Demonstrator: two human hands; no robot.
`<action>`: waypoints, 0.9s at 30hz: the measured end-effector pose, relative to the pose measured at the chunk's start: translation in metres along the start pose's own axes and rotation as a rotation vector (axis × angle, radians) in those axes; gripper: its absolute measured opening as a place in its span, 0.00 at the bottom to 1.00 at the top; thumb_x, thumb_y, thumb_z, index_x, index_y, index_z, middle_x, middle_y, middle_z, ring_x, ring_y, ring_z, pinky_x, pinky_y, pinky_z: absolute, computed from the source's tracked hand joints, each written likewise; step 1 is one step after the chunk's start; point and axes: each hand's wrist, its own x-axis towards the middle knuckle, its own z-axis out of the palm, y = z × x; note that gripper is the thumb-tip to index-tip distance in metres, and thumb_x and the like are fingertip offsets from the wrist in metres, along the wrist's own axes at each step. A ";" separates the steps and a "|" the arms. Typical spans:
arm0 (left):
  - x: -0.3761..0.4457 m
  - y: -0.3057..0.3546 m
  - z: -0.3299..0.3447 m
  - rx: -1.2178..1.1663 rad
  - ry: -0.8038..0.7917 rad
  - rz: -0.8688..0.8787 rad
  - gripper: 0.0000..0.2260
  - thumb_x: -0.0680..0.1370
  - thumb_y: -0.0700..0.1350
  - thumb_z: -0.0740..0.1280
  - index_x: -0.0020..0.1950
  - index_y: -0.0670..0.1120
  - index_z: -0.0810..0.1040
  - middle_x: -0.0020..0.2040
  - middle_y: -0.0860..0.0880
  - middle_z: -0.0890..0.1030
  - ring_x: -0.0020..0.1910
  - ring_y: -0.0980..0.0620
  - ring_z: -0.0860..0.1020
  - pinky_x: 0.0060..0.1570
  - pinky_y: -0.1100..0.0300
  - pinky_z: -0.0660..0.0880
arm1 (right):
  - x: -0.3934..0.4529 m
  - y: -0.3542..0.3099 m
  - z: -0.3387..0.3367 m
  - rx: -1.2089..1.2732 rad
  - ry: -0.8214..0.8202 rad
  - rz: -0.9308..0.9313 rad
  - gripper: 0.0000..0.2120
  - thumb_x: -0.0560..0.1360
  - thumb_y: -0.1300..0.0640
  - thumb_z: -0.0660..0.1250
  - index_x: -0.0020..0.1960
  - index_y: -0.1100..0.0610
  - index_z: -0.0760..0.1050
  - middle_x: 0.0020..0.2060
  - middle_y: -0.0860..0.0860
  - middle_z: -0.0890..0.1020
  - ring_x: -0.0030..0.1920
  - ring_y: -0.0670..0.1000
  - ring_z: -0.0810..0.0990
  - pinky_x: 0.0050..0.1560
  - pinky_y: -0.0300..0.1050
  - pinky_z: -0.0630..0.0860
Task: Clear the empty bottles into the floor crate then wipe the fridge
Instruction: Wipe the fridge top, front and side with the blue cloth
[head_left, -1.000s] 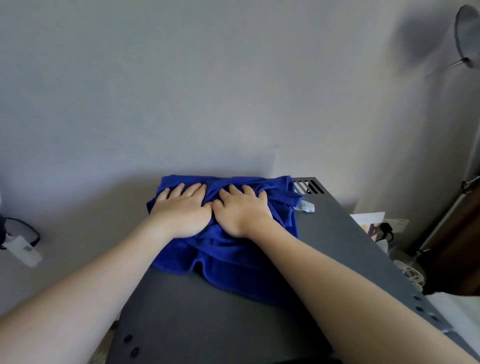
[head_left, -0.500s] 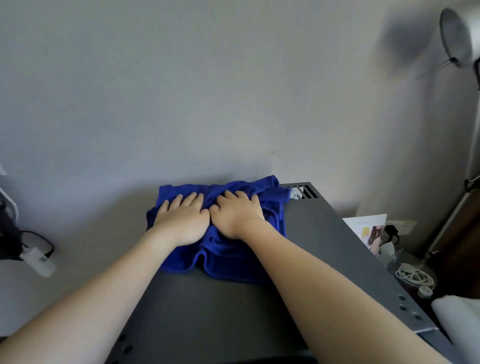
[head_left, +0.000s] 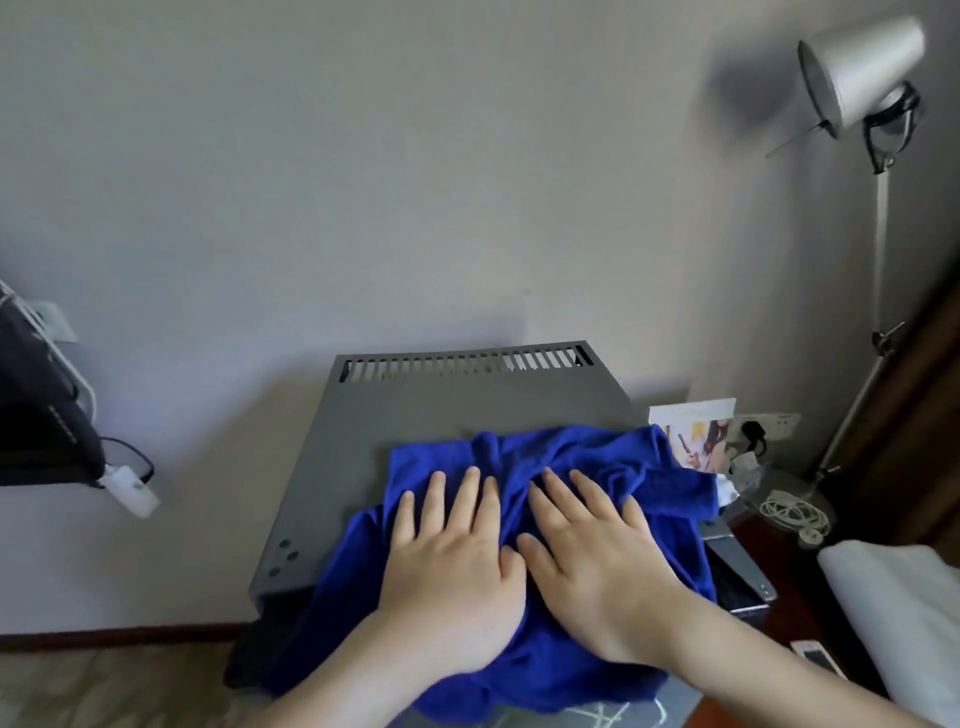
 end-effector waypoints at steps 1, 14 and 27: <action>0.002 0.009 0.002 0.009 -0.003 0.022 0.33 0.75 0.56 0.35 0.81 0.51 0.38 0.81 0.53 0.36 0.80 0.47 0.35 0.77 0.44 0.38 | -0.004 0.008 -0.002 -0.003 -0.003 0.009 0.48 0.64 0.35 0.25 0.81 0.49 0.44 0.81 0.45 0.44 0.80 0.51 0.40 0.77 0.60 0.43; 0.174 0.072 -0.008 -0.047 -0.058 0.087 0.28 0.82 0.54 0.44 0.82 0.50 0.41 0.82 0.52 0.40 0.80 0.45 0.38 0.77 0.42 0.37 | 0.123 0.133 -0.025 0.098 0.066 0.004 0.41 0.72 0.39 0.35 0.76 0.57 0.63 0.78 0.57 0.62 0.78 0.59 0.57 0.77 0.62 0.53; 0.306 0.053 -0.022 -0.123 0.004 -0.033 0.29 0.81 0.52 0.46 0.82 0.49 0.45 0.83 0.53 0.47 0.81 0.47 0.45 0.77 0.42 0.42 | 0.273 0.164 -0.040 0.388 0.069 0.036 0.15 0.84 0.60 0.50 0.50 0.65 0.73 0.58 0.59 0.76 0.63 0.57 0.68 0.64 0.56 0.68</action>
